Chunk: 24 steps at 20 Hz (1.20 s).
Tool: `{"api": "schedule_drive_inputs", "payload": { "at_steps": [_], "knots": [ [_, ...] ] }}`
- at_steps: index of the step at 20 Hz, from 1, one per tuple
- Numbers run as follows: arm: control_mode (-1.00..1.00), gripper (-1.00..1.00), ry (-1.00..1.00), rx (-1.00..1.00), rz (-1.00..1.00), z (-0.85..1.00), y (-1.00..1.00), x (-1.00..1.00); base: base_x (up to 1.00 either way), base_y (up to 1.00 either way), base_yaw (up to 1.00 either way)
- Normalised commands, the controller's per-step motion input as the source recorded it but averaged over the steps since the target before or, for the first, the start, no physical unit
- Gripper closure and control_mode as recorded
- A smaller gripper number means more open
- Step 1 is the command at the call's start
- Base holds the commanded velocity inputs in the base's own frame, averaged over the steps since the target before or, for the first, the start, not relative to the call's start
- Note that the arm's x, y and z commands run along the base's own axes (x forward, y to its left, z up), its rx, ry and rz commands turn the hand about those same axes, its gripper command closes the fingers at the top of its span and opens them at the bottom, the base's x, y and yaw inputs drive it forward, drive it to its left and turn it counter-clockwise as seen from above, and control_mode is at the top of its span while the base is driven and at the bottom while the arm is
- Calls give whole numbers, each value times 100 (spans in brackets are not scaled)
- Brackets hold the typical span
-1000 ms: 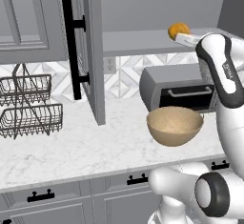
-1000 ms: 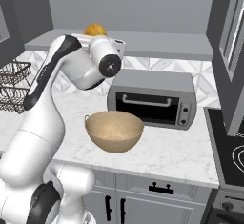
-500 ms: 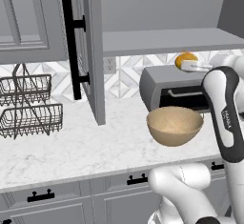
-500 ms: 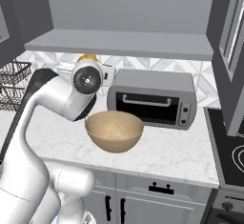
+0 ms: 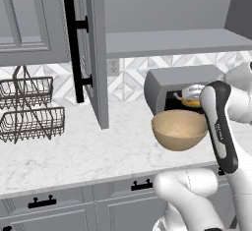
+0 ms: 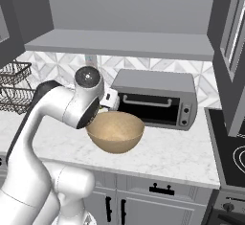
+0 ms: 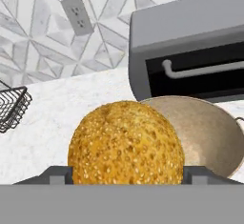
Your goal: Open the cabinet, pick up the bread from the cabinet and place it in the basket. Then move the basket to the dining counter.
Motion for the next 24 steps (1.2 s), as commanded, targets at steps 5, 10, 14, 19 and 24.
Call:
{"api": "schedule_drive_inputs", "payload": {
  "at_steps": [5,10,14,19,24],
  "knots": [
    [-100,100,44,-1,-2,-98,-36,74,0,0,0],
    [-100,100,39,0,0,-66,-25,68,0,0,0],
    [-100,100,16,0,0,-55,-11,18,0,0,0],
    [-100,100,0,0,0,-62,0,14,0,0,0],
    [-100,100,0,0,0,-58,0,47,0,0,0]
  ]
}}
